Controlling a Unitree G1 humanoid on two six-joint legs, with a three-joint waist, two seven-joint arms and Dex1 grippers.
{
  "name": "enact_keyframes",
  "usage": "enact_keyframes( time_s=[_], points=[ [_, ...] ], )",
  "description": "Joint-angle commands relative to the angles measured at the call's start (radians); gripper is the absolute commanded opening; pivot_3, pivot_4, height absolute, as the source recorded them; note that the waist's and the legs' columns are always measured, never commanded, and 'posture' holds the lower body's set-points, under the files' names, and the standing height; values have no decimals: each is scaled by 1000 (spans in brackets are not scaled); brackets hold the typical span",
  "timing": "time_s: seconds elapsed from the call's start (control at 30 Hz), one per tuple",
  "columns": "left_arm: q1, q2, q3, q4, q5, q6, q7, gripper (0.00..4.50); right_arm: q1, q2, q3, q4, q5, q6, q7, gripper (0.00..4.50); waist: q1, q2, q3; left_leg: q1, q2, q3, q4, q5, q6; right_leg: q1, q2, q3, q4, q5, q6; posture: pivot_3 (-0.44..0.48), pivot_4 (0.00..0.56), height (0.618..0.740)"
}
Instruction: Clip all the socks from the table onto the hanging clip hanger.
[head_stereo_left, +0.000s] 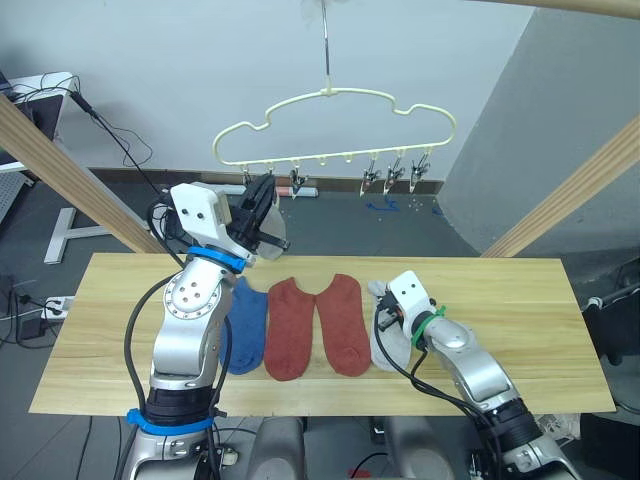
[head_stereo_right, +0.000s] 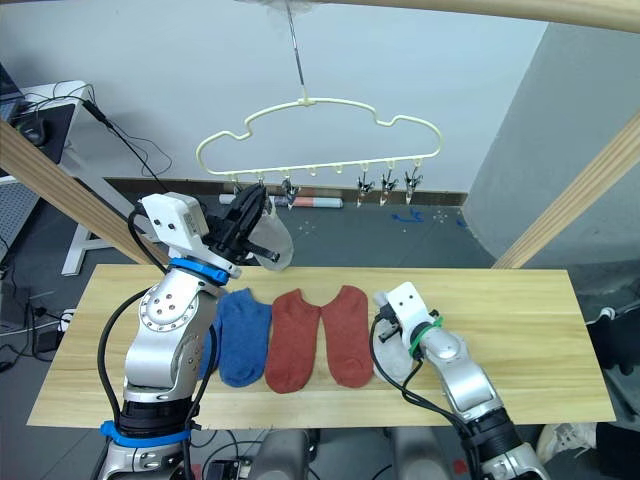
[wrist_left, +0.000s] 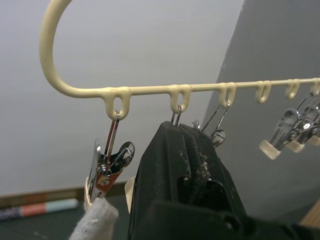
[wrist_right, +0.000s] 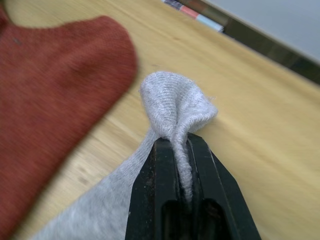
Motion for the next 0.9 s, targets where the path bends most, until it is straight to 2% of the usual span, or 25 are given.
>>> enact_keyframes(
  time_s=[0.03,0.17,0.27,0.43,0.9],
  points=[
    [-8,2,35,-74,-117,108,-16,0,-70,-44,52,-191,-8,4,109,11,-6,0,0,0,0,0,0,0,0,0,0,0,0,0,0,26,345,740],
    [-34,18,78,-103,-247,239,-19,0,-185,-68,116,-279,-29,-20,196,11,-10,0,1,0,2,-2,-1,0,0,-1,3,-1,1,0,0,24,341,740],
    [-67,25,114,-109,-328,308,-6,0,-261,-72,173,-265,-67,-94,240,11,-3,0,1,0,2,-4,-1,0,0,0,3,-3,0,0,0,28,337,740],
    [-75,41,145,-115,-425,406,4,0,-348,-14,191,-191,-88,-188,243,11,1,0,1,-2,0,-3,0,0,0,0,-1,-2,-1,1,-1,39,328,740],
    [-62,65,146,-126,-481,444,17,0,-421,113,136,-27,-76,-269,215,11,2,0,1,-2,0,-4,-1,0,-1,0,-1,-3,-1,3,-5,49,317,740]
  ],
)
